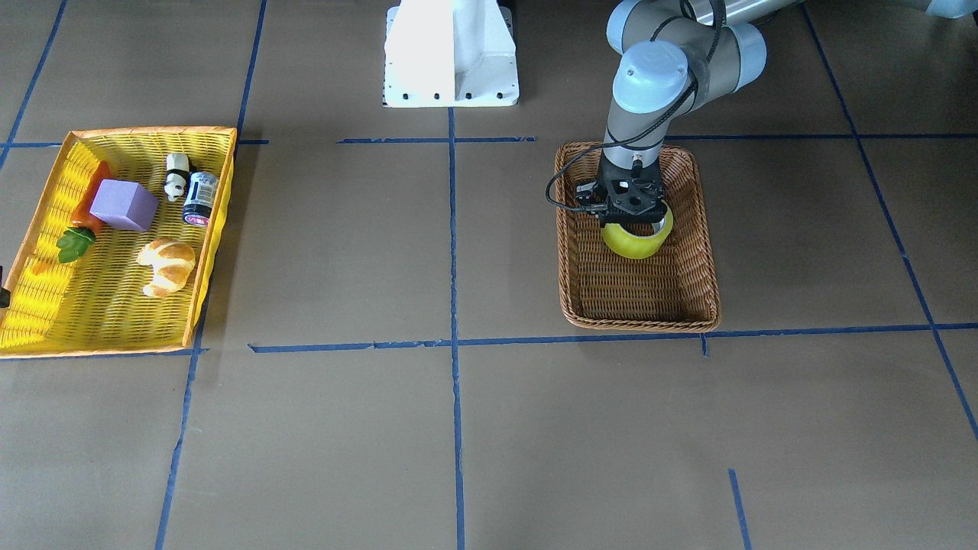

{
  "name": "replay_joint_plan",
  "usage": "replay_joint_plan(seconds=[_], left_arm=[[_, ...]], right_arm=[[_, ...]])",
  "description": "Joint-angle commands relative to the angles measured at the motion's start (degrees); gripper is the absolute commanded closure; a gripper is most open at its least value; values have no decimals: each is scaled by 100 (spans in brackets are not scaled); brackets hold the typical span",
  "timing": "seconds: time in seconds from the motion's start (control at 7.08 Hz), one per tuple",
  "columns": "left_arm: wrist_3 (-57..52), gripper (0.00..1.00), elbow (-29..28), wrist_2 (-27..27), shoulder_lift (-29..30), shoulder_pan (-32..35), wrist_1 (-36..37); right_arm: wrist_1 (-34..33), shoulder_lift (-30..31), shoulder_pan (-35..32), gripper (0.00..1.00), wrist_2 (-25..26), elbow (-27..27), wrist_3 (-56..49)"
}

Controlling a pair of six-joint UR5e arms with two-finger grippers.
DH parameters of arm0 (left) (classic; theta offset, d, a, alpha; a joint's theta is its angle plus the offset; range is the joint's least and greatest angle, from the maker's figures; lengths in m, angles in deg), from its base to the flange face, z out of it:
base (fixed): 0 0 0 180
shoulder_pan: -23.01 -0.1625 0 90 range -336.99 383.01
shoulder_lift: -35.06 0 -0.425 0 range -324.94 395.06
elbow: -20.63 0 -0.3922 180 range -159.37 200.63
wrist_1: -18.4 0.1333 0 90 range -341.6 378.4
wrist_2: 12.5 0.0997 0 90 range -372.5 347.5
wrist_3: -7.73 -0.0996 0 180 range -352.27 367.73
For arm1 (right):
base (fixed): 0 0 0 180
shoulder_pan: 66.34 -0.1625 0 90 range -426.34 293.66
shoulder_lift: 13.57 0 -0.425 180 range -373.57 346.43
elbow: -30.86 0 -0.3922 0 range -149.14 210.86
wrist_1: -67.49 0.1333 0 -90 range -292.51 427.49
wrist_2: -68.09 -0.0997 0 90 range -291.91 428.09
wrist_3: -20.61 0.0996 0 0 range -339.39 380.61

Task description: Move tape to another basket

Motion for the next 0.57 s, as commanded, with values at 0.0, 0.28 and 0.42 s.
replay_joint_plan(seconds=[0.0,0.28,0.42], left_arm=[[-58,0,15,-188,6,392,102],[-1105,0,163,-1056,23,1304,792],[-1800,0,373,-1146,50,1761,1337]], right_arm=[[6,7,-2,0,-17,2,-2],[33,208,-141,0,-53,2,-2],[85,314,-290,0,-114,-15,-72]])
